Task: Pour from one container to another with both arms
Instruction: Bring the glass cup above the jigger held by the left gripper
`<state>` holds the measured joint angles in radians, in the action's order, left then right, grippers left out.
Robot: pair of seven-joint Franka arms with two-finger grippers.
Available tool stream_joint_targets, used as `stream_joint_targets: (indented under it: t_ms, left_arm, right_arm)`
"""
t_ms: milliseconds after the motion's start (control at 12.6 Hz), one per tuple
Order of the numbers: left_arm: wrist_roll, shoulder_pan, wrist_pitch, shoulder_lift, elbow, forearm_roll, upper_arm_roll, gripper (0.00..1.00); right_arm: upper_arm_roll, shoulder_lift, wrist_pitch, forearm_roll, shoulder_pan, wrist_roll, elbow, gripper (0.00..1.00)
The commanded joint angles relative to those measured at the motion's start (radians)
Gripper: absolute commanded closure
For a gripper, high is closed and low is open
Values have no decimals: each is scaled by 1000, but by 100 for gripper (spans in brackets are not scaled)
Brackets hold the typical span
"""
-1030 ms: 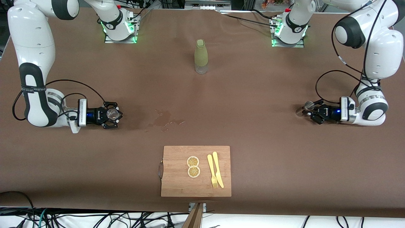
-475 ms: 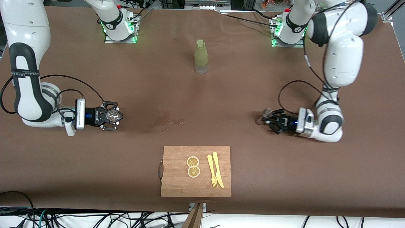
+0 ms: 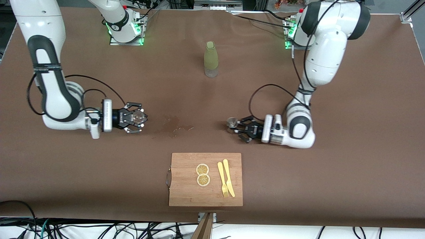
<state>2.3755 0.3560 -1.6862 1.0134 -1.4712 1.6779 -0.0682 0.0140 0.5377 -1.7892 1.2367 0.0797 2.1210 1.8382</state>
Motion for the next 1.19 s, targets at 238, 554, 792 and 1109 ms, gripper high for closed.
stream_joint_targets:
  t_ms: [238, 554, 792, 1109]
  left_arm:
    - [-113, 102, -310, 2, 84, 89, 106, 100]
    - [-147, 170, -362, 31, 138, 166, 108, 100]
    - [-148, 190, -406, 39, 170, 172, 108, 100]
    - [-147, 198, -406, 39, 170, 172, 108, 100]
  right_arm:
    - [-124, -85, -168, -14, 31, -90, 41, 88]
    - [-192, -97, -277, -17, 54, -174, 41, 88]
    - [-218, -97, -343, -42, 64, -191, 35, 91]
    - [-249, -97, -423, -192, 87, -324, 16, 91]
